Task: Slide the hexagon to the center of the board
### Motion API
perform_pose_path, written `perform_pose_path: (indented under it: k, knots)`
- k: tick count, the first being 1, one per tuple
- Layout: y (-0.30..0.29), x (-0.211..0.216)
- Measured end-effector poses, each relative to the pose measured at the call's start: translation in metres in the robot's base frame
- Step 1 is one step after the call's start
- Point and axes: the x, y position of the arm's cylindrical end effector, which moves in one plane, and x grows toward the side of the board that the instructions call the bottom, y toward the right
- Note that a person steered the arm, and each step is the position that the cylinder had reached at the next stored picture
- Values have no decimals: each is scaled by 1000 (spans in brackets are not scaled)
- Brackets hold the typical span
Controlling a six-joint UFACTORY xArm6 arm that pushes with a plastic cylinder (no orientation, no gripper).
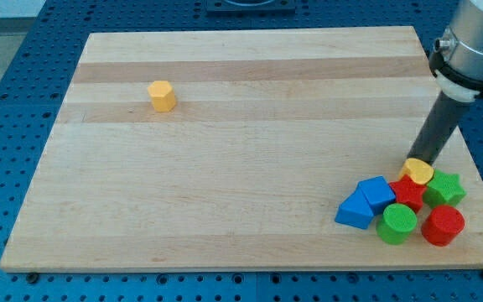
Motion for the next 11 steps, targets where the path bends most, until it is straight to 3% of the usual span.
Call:
perform_pose_path:
  k: [2, 4, 6, 7, 11]
  knots:
    - [-23, 10]
    - [-205, 4]
    - [-435, -71]
    - [-454, -131]
    - [-318, -137]
